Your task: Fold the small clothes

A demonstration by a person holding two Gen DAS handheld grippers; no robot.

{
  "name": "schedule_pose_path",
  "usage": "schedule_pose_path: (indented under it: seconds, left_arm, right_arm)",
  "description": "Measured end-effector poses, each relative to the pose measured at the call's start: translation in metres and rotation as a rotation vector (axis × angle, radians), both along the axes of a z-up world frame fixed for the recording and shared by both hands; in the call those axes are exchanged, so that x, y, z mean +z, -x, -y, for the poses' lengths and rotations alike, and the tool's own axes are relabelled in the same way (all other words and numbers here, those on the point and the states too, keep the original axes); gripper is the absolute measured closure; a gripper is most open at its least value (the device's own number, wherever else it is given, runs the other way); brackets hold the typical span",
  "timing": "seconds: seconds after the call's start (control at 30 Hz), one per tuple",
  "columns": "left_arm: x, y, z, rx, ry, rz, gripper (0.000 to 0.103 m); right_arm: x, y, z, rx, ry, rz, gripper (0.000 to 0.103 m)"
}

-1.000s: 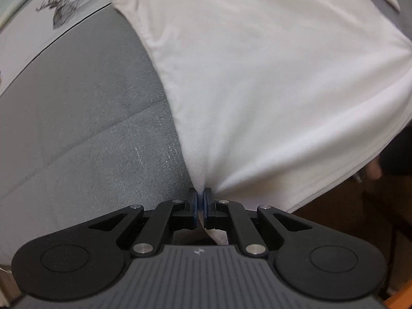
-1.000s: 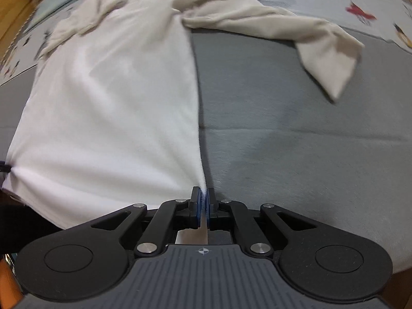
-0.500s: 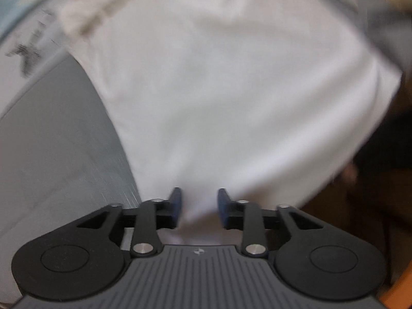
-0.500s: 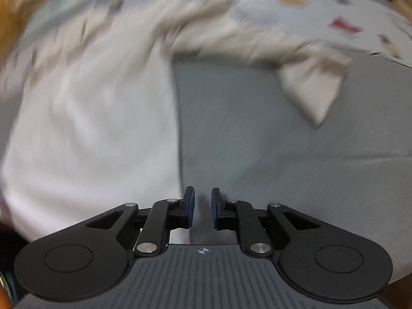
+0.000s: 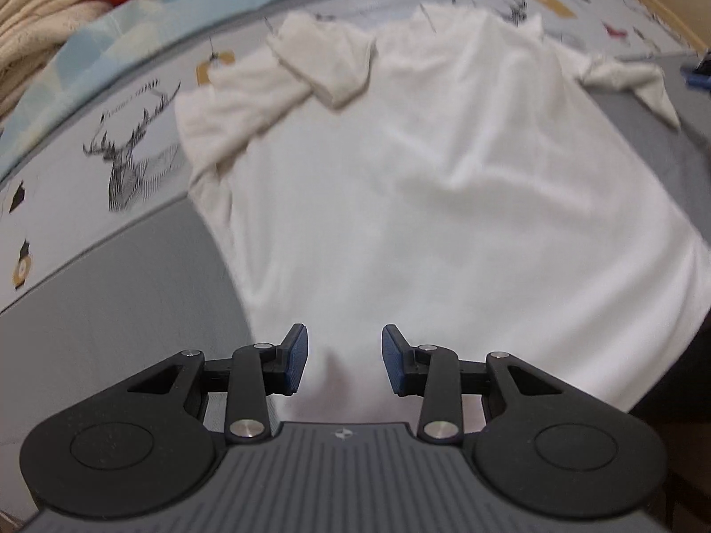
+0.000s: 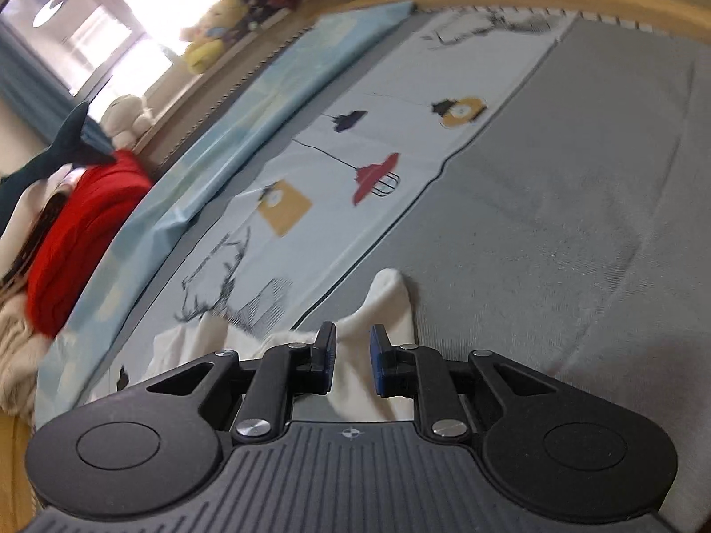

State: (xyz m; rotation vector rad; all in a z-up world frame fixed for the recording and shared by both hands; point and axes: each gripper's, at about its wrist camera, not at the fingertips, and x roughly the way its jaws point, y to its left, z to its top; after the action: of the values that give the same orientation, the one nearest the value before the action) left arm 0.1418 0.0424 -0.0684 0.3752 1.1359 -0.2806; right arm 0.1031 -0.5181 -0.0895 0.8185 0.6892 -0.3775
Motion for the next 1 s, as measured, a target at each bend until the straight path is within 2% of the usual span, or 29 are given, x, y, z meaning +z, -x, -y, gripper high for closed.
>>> schedule_pose_path:
  seconds: [0.1, 0.2, 0.27, 0.3, 0.37, 0.4, 0.47, 0.57, 0.6, 0.63, 0.67, 0.8, 0.87, 0.93, 1.0]
  left_arm:
    - [0.003, -0.011, 0.013, -0.003, 0.011, 0.016, 0.062]
    - [0.003, -0.018, 0.022, -0.003, 0.004, 0.021, 0.062]
    - [0.002, -0.024, 0.026, -0.002, -0.001, 0.025, 0.062]
    - [0.002, -0.027, 0.027, 0.000, -0.005, 0.027, 0.062]
    - [0.003, -0.032, 0.027, 0.004, -0.013, 0.033, 0.062]
    - [0.003, -0.035, 0.027, 0.008, -0.016, 0.037, 0.062]
    - [0.004, -0.042, 0.026, 0.022, -0.015, 0.042, 0.062]
    - [0.004, -0.052, 0.027, 0.041, -0.019, 0.047, 0.062]
    - [0.004, -0.054, 0.029, 0.043, -0.020, 0.048, 0.062]
    - [0.004, -0.056, 0.031, 0.043, -0.020, 0.048, 0.062]
    - [0.004, -0.058, 0.035, 0.038, -0.018, 0.048, 0.062]
    - [0.004, -0.059, 0.055, -0.003, -0.006, 0.047, 0.062]
    - [0.003, -0.058, 0.064, -0.024, 0.000, 0.045, 0.062]
    - [0.002, -0.057, 0.073, -0.039, 0.002, 0.044, 0.062]
    - [0.000, -0.056, 0.078, -0.046, 0.002, 0.041, 0.062]
  right_arm:
    - [-0.020, -0.018, 0.010, -0.025, -0.053, -0.023, 0.073]
    - [-0.032, -0.038, 0.015, -0.035, -0.071, -0.055, 0.072]
    - [-0.040, -0.057, 0.015, -0.031, -0.044, -0.131, 0.073]
    - [-0.040, -0.063, 0.013, -0.024, -0.017, -0.164, 0.083]
    - [-0.034, -0.074, 0.011, -0.013, 0.037, -0.135, 0.096]
    - [-0.026, -0.078, 0.012, -0.014, 0.070, -0.096, 0.096]
    - [0.002, -0.075, 0.014, -0.051, 0.162, 0.064, 0.097]
    - [0.050, -0.045, 0.017, -0.133, 0.351, 0.414, 0.097]
    - [0.054, -0.036, 0.018, -0.169, 0.398, 0.462, 0.097]
    - [0.052, -0.031, 0.024, -0.221, 0.428, 0.437, 0.097]
    - [0.041, -0.032, 0.035, -0.272, 0.417, 0.352, 0.096]
    - [-0.027, -0.022, 0.089, -0.438, 0.189, 0.039, 0.097]
    - [-0.049, -0.017, 0.105, -0.453, 0.123, -0.016, 0.097]
    - [-0.061, -0.012, 0.117, -0.465, 0.071, -0.017, 0.097]
    - [-0.065, -0.010, 0.124, -0.475, 0.064, -0.002, 0.098]
